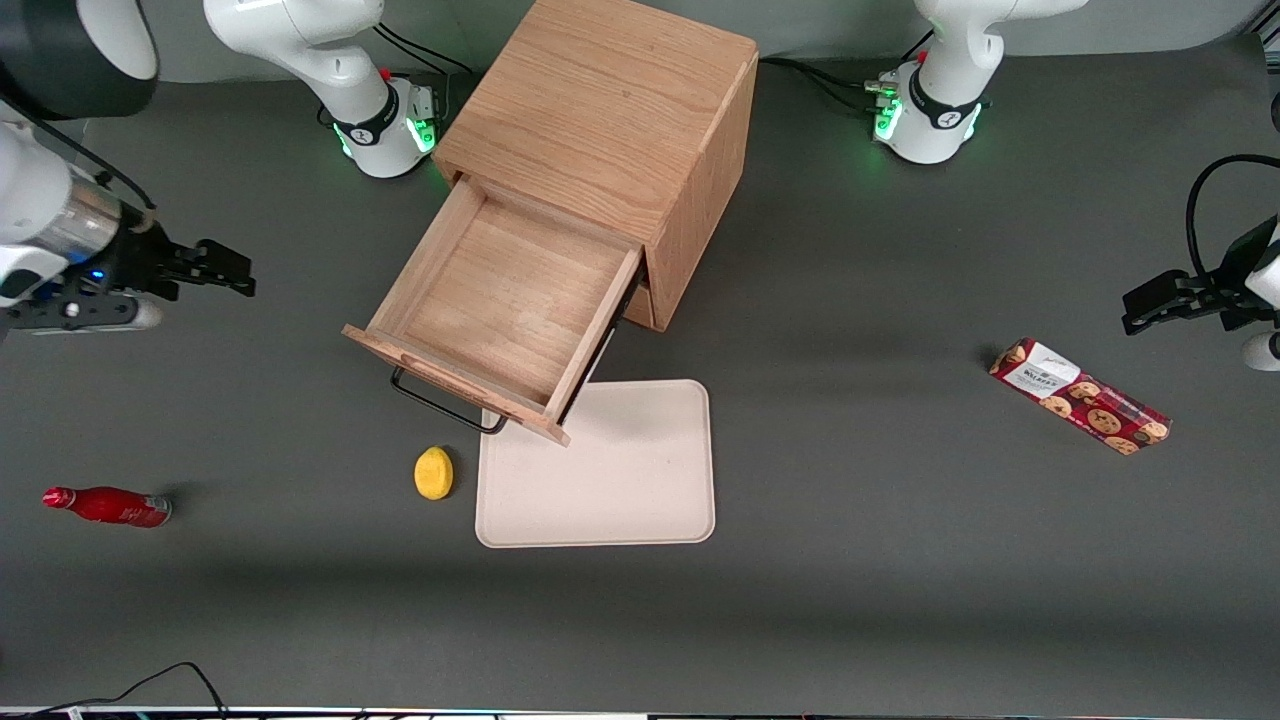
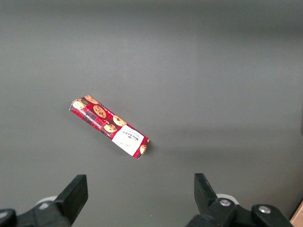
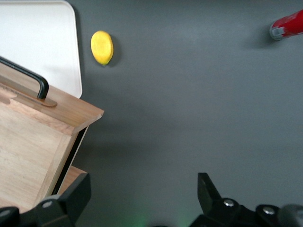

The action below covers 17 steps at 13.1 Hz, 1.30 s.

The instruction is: Open upper drawer

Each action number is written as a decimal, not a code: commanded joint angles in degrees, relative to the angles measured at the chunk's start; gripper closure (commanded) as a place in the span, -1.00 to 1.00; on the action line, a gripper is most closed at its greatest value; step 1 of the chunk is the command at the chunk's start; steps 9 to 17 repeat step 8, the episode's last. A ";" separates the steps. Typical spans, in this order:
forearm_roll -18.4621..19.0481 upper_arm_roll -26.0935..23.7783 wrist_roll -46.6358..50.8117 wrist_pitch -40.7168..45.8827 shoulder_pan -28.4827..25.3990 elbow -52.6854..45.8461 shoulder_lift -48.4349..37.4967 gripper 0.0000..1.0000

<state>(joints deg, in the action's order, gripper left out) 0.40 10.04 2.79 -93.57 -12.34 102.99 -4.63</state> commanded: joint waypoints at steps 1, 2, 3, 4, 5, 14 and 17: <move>1.27 -0.11 0.73 -0.65 -0.31 -0.24 -0.81 -1.00; 1.27 -0.11 0.90 -0.65 -0.40 -0.94 -0.73 -1.00; 1.18 -0.11 0.99 -0.65 -0.40 -1.64 -0.38 -1.00; 1.18 -0.02 0.99 -0.65 -0.23 -1.82 -0.38 -1.00; 1.18 0.76 0.99 -0.65 -0.23 -1.91 -0.38 -1.00; 1.09 1.83 0.90 0.31 -0.40 -2.79 -0.29 -1.00; 1.09 1.83 0.90 0.31 -0.40 -2.79 -0.29 -1.00</move>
